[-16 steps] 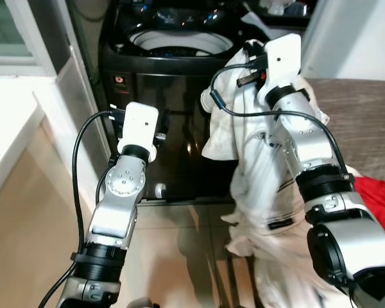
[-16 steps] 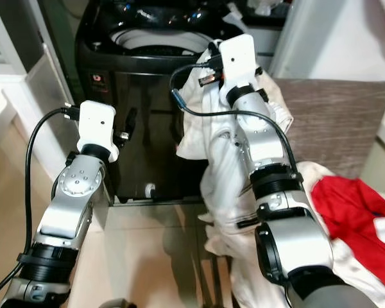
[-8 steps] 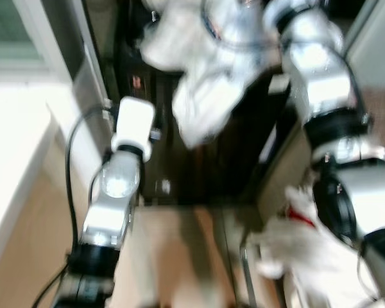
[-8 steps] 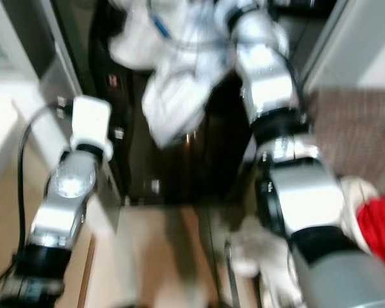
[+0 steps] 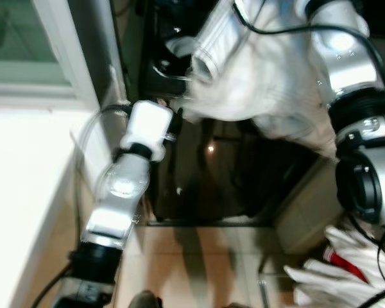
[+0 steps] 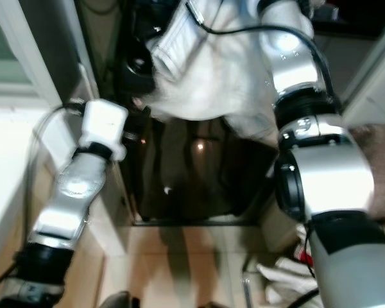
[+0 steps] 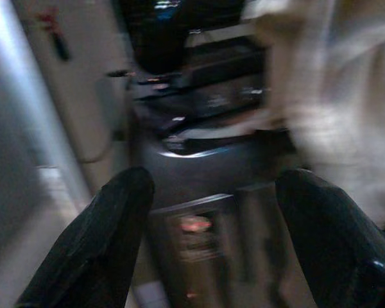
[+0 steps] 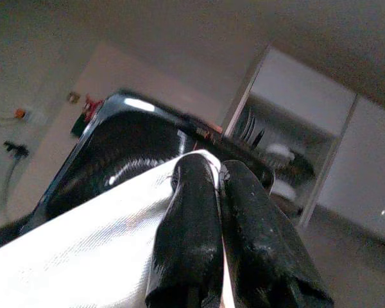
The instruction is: Clothes washing
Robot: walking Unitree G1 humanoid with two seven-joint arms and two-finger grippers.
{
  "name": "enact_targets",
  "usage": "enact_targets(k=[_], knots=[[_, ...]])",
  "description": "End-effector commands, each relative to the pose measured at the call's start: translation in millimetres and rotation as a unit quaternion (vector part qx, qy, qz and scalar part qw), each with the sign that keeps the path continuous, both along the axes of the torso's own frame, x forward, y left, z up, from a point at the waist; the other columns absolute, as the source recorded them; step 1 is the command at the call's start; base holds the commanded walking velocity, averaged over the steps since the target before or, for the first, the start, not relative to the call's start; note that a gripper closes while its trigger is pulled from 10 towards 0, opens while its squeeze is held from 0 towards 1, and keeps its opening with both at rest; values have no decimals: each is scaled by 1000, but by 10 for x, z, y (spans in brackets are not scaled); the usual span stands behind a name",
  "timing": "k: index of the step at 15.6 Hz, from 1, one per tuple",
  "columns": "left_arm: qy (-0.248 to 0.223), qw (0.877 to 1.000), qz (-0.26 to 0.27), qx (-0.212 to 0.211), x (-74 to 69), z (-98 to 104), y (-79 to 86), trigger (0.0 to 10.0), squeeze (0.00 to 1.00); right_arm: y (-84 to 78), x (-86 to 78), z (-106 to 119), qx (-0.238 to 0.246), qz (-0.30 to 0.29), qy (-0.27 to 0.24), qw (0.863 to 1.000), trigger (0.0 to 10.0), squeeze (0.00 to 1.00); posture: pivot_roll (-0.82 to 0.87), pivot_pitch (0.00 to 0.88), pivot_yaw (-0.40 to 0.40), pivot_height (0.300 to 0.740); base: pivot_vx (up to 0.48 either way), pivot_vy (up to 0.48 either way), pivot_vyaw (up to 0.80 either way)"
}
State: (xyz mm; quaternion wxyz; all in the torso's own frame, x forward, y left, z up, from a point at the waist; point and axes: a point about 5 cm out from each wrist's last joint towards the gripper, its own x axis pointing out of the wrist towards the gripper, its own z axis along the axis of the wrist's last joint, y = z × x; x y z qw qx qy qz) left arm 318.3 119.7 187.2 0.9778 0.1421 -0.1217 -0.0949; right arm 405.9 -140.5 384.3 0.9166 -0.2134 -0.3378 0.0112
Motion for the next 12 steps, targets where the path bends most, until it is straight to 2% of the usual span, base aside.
enact_targets(k=[1, 3, 4, 7, 10, 12], knots=[[-2, 1000, -30, 6, -13, 16, -144, 10000, 0, -147, -67, 240, 12, -28, -44, 999, 0, 0, -19, 0, -35, 740, 461, 0, 0], [2, 998, -53, 41, -25, -15, -226, 10000, 0, -338, -66, 348, 21, -104, -49, 993, 0, 0, -19, 0, -35, 740, 381, -172, 0], [3, 997, -41, 62, -20, -37, -225, 10000, 0, -395, -66, 363, 30, -118, -46, 992, 0, 0, -19, 0, -35, 740, 262, -266, 0], [6, 997, -59, 52, -42, -38, -256, 10000, 0, -395, -61, 359, 29, -121, -46, 991, 0, 0, -4, 0, -44, 740, 0, 0, 0], [-2, 998, -56, 24, -54, 8, -253, 10000, 0, -312, -49, 387, 15, -114, -41, 993, 0, 0, -4, 0, -41, 740, 339, -325, 0], [-3, 999, -49, 19, -43, 23, -243, 10000, 0, -265, -44, 417, 6, -110, -35, 993, 0, 0, -5, 0, -38, 740, 456, 0, 0]])
